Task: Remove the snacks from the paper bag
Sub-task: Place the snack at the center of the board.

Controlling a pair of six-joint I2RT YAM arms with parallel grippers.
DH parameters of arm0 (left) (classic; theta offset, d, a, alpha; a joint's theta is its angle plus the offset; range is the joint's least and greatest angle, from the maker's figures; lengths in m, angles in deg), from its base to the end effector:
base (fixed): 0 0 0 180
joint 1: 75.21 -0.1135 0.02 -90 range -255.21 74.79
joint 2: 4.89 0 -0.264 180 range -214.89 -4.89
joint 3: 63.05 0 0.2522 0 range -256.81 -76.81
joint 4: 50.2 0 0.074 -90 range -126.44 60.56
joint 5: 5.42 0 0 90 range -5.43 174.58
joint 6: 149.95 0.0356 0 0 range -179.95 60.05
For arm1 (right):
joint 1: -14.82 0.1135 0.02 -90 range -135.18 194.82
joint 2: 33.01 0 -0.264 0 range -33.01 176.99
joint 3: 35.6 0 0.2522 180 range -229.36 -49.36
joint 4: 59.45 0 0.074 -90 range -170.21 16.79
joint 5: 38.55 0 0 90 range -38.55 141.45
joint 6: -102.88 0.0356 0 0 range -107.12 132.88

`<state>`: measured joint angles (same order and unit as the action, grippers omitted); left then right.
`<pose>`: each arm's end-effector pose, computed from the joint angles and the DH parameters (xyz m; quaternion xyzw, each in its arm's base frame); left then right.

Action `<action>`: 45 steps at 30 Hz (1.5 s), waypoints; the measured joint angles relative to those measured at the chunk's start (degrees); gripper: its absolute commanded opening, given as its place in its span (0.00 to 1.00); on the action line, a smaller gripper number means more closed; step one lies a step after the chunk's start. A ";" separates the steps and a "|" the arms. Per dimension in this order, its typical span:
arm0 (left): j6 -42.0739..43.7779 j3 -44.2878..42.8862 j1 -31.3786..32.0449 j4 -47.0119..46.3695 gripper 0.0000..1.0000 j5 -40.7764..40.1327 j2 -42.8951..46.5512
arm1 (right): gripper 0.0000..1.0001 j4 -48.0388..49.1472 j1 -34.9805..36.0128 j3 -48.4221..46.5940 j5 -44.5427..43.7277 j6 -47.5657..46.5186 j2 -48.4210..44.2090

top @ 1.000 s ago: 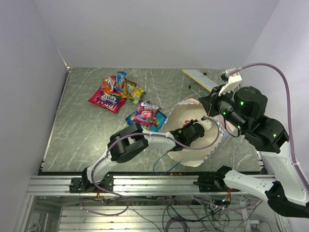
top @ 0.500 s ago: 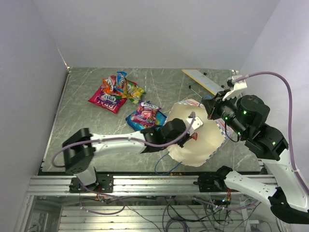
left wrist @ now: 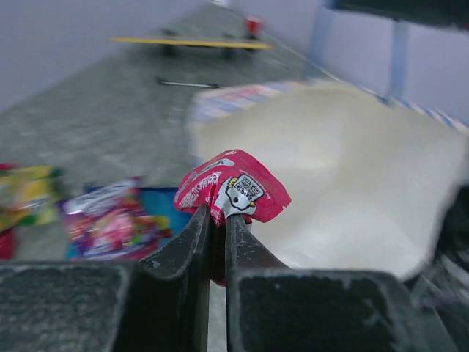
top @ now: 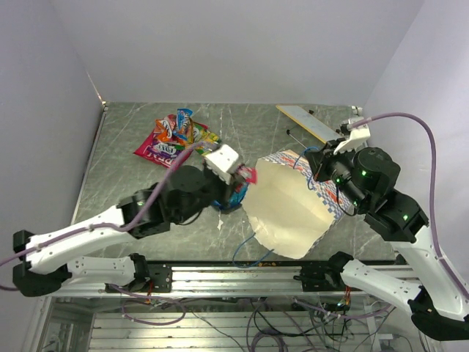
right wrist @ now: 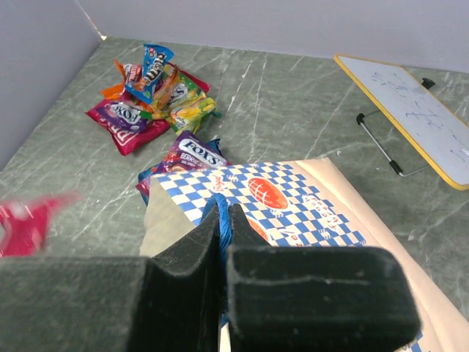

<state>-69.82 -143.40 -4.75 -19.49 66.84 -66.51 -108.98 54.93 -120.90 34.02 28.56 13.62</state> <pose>0.0901 -0.2215 0.4044 0.3035 0.7119 -0.3096 0.5526 0.1152 0.0831 0.4427 -0.0669 0.7651 0.1914 0.6111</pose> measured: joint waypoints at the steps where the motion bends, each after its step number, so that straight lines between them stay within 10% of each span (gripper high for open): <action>1: 0.24 -0.57 -0.59 1.03 0.07 -3.67 1.46 | 0.00 0.09 0.00 0.09 -0.07 0.04 0.02; 9: -1.84 -8.66 -19.21 9.42 0.07 -21.70 -4.33 | 0.00 0.42 0.00 0.42 -0.28 0.59 -0.59; 23: -7.02 -25.90 -50.31 18.58 0.07 -9.35 -34.80 | 0.00 0.48 0.00 0.20 0.79 0.81 -0.15; 39: -5.84 -40.52 -54.97 19.10 0.08 -1.20 -53.11 | 0.00 -0.44 0.00 -3.37 0.72 -2.23 1.20; 45: -5.77 -40.72 -55.76 18.75 0.24 -0.92 -56.92 | 0.00 -1.62 0.00 -4.15 0.46 -2.25 1.40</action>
<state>-75.59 -184.12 -60.51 -0.73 65.92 -123.43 -110.59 54.93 -125.06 34.47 26.31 15.02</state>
